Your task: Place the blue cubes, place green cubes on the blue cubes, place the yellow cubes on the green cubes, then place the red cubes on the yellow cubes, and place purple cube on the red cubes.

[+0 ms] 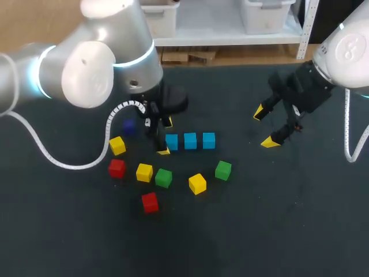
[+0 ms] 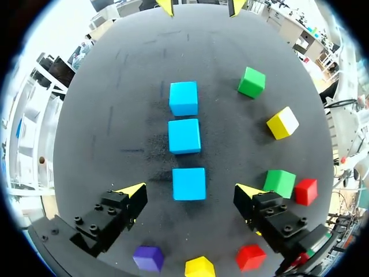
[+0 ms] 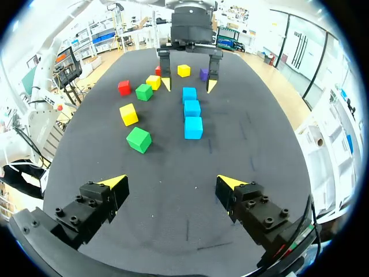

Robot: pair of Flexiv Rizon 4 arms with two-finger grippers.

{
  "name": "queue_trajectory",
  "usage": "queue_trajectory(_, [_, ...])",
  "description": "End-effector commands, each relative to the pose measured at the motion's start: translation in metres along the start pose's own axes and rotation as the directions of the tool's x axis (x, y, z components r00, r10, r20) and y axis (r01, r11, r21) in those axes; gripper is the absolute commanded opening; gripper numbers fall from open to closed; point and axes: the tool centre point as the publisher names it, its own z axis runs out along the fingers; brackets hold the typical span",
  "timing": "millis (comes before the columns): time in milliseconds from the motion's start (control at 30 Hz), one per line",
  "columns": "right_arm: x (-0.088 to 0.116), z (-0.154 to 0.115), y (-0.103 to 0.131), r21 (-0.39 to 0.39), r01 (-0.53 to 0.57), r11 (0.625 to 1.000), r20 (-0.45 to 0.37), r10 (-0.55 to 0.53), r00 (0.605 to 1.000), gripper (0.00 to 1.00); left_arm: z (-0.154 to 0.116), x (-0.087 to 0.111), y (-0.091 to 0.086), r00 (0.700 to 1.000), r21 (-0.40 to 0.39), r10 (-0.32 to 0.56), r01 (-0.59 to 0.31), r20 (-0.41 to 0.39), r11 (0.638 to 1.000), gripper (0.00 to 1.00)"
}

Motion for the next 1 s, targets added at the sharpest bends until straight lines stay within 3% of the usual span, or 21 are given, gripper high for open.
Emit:
queue_trajectory(33, [0.0, 0.0, -0.001, -0.002, 0.001, 1.0, 0.002, -0.001, 1.0, 1.0, -0.013, 0.005, -0.012, 1.0, -0.015, 0.002, -0.002, -0.002, 1.0, 1.0])
queue_trajectory(433, [0.0, 0.0, -0.001, -0.002, 0.001, 1.0, 0.002, -0.001, 1.0, 1.0, -0.034, 0.008, -0.04, 0.998, -0.02, 0.055, -0.055, -0.013, 0.998, 1.0])
queue_trajectory(1000, [0.0, 0.0, -0.001, -0.002, 0.001, 1.0, 0.002, -0.001, 1.0, 1.0, -0.037, 0.001, -0.102, 0.993, 0.006, 0.112, -0.112, -0.022, 0.994, 1.0])
